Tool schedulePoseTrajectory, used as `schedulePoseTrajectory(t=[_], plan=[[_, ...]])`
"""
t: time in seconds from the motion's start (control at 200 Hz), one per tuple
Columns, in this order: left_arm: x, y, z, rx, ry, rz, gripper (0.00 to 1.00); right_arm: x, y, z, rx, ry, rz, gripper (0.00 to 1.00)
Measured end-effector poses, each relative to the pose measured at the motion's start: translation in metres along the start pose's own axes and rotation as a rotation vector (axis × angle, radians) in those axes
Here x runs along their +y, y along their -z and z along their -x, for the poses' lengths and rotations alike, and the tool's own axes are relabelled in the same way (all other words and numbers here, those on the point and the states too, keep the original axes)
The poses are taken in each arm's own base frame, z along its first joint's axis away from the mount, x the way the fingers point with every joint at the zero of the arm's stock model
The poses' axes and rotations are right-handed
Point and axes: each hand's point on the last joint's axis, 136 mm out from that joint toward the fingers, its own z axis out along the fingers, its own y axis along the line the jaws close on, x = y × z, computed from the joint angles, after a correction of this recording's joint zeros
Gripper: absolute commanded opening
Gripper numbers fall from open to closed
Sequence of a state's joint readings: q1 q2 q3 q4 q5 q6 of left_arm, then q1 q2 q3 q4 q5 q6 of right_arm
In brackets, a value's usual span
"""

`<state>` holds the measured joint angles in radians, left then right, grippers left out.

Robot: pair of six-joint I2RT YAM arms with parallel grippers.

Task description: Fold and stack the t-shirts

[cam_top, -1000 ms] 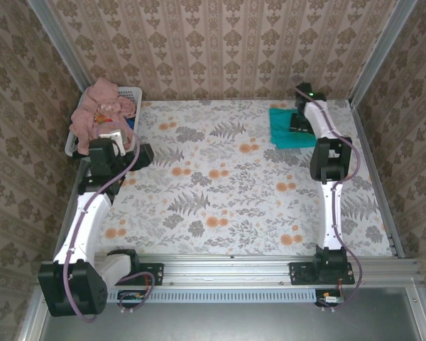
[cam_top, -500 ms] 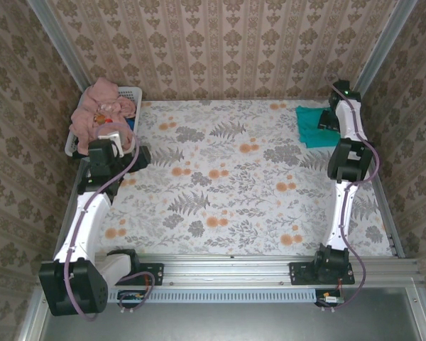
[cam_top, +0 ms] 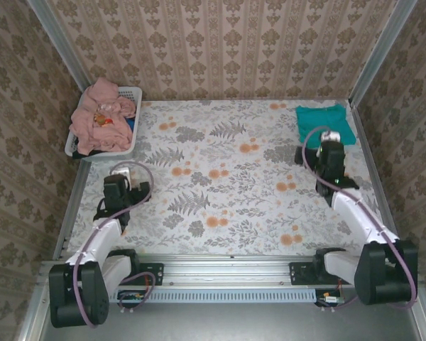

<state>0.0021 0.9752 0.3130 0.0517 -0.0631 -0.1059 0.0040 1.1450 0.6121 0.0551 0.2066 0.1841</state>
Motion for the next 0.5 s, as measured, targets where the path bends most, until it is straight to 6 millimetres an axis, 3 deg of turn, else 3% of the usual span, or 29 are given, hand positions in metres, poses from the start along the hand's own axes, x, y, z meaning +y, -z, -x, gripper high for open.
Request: schedulePoseTrajectory(t=[0.095, 0.17, 0.225, 0.365, 0.5], plan=[[-0.002, -0.01, 0.004, -0.014, -0.024, -0.007, 1.0, -0.011, -0.019, -0.059, 0.116, 0.012, -0.038, 1.0], [-0.004, -0.021, 0.015, -0.029, -0.033, -0.012, 1.0, -0.015, -0.032, -0.08, 0.171, 0.018, -0.069, 1.0], [-0.005, -0.029, 0.024, -0.042, -0.035, -0.014, 1.0, -0.015, -0.039, -0.078, 0.15, 0.015, -0.077, 1.0], [-0.007, -0.047, 0.051, -0.127, -0.04, -0.032, 1.0, -0.009, -0.055, -0.05, 0.012, 0.009, -0.062, 1.0], [-0.005, -0.058, 0.067, -0.211, -0.036, -0.049, 1.0, 0.006, -0.064, -0.043, -0.031, 0.065, -0.04, 1.0]])
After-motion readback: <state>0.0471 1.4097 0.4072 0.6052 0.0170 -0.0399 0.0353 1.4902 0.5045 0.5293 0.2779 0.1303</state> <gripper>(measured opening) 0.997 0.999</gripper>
